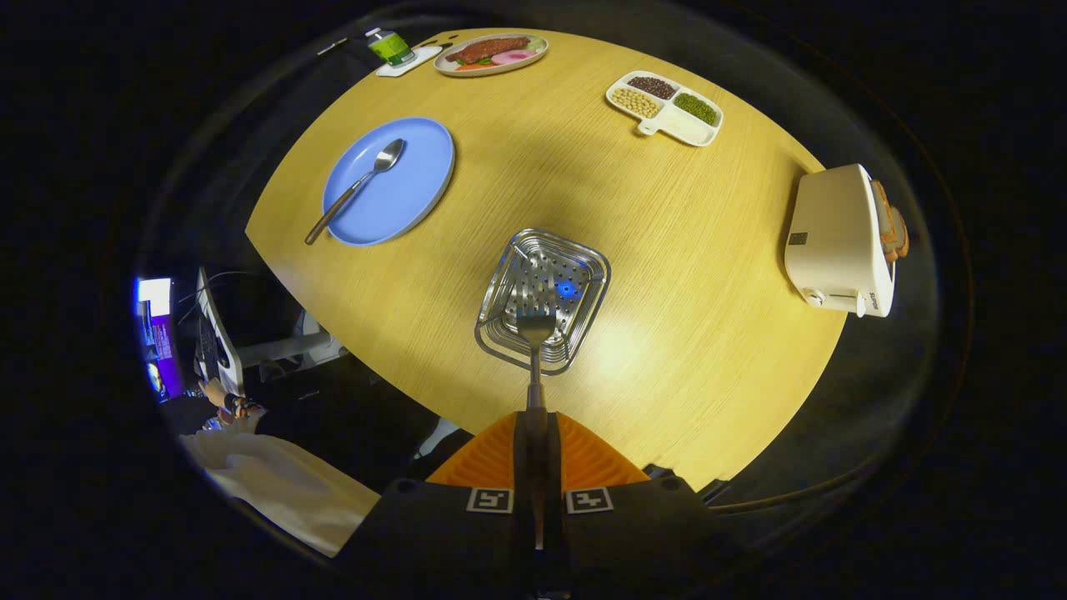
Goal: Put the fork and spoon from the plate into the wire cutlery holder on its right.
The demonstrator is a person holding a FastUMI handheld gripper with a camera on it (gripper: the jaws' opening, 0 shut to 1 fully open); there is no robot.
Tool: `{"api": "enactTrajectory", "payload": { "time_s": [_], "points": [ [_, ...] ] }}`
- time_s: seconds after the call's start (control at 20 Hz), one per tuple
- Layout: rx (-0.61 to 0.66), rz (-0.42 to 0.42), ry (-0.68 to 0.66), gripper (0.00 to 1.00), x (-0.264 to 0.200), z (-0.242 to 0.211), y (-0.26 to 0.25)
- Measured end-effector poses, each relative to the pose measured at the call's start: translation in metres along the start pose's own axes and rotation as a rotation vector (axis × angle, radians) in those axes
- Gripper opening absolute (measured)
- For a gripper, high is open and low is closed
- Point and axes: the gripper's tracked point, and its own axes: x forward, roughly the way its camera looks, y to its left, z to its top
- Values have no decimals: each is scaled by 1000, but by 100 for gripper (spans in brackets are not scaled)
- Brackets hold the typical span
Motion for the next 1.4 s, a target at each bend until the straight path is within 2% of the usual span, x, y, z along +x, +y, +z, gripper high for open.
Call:
{"api": "enactTrajectory", "payload": {
  "time_s": [0.45, 0.7, 0.75, 0.85, 0.9, 1.0, 1.05, 1.1, 1.15, 1.4],
  "points": [
    [35, 30, 133, 11, 30, 18, -8],
    [67, 65, 79, 20, 25, 33, -2],
    [74, 75, 58, 26, 22, 35, 0],
    [75, 90, 13, 46, 13, 40, 4],
    [73, 106, -13, 51, 7, 41, 8],
    [82, 133, -64, 78, -5, 44, 16],
    [92, 156, -99, 85, -13, 46, 24],
    [101, 166, -122, 96, -18, 48, 27],
    [109, 177, -156, 99, -24, 51, 32],
    [134, 173, -361, 100, -53, 77, 50]
  ]
}}
